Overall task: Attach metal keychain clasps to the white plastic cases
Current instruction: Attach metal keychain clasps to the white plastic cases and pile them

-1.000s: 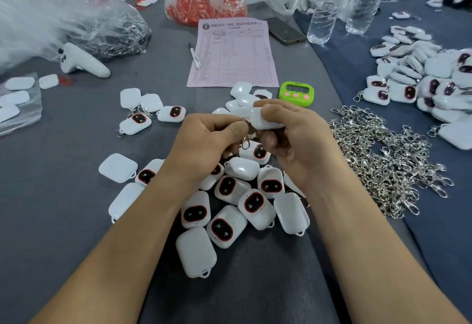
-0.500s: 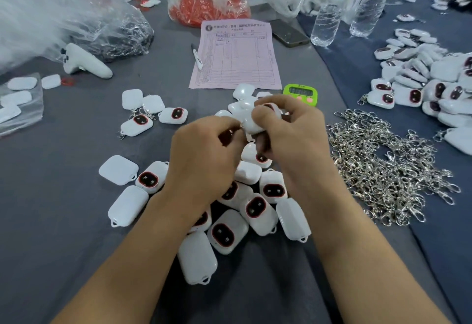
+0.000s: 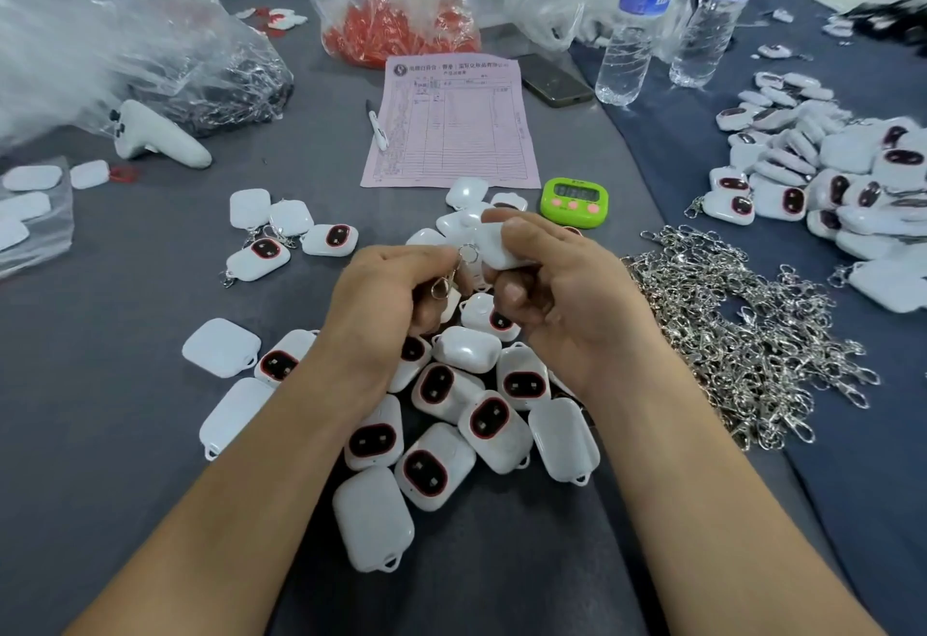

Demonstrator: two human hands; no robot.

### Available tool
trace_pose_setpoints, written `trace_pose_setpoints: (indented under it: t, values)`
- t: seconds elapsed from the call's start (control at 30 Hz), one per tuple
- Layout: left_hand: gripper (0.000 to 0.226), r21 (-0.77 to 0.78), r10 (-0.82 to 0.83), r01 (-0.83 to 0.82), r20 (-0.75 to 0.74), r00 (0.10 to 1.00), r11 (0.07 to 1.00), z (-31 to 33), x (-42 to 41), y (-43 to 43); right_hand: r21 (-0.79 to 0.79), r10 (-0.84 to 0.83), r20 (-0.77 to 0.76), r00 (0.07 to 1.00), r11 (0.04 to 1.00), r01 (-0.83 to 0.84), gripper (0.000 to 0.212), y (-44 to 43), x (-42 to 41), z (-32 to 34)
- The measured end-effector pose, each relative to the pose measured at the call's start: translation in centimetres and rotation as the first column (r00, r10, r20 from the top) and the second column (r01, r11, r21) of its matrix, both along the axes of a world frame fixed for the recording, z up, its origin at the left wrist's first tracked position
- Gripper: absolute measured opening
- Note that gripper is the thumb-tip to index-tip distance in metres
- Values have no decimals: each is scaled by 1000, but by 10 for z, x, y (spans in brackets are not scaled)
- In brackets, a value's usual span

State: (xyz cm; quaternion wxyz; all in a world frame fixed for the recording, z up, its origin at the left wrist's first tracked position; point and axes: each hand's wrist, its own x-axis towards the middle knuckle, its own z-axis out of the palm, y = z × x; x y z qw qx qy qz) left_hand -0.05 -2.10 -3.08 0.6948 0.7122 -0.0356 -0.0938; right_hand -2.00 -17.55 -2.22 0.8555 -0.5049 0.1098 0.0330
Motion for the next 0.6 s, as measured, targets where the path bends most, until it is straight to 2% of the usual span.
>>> trace_pose_setpoints:
  t: [0.07, 0.1, 0.13, 0.17, 0.27, 0.3, 0.47, 0.53, 0.6]
  values:
    - [15, 196, 105, -139, 172, 980, 971, -6, -1, -2, 14, -3, 2, 1000, 1000, 3, 16, 0, 1, -1]
    - [15, 308, 115, -201, 276, 954, 930, -7, -3, -3, 24, -10, 4, 1000, 1000, 10, 15, 1, 1, -1]
    - [22, 351, 111, -237, 343, 933, 906, -8, -5, -4, 33, -20, 7, 1000, 999, 20, 15, 1, 1, -2]
    - [25, 316, 108, -231, 362, 926, 920, -8, -6, -5, 34, -28, 11, 1000, 999, 28, 15, 1, 2, -2]
    - [16, 47, 140, -158, 275, 951, 986, -4, -6, -10, -2, -47, 16, 999, 999, 47, 15, 1, 2, -3]
    - [12, 24, 135, -146, 266, 955, 989, -3, -5, -11, -16, -53, 22, 998, 998, 53, 15, 0, 2, -4]
    - [16, 72, 105, -132, 298, 949, 989, -3, -2, -8, -91, -102, 68, 993, 990, 108, 14, 5, 1, -4]
    - [20, 146, 59, -117, 355, 933, 982, -2, -1, -4, -142, -183, 130, 975, 969, 201, 15, 7, -1, -5]
    - [21, 266, 1, -133, 442, 897, 955, -3, -1, 0, -283, -259, 236, 937, 904, 321, 16, 10, -3, -6]
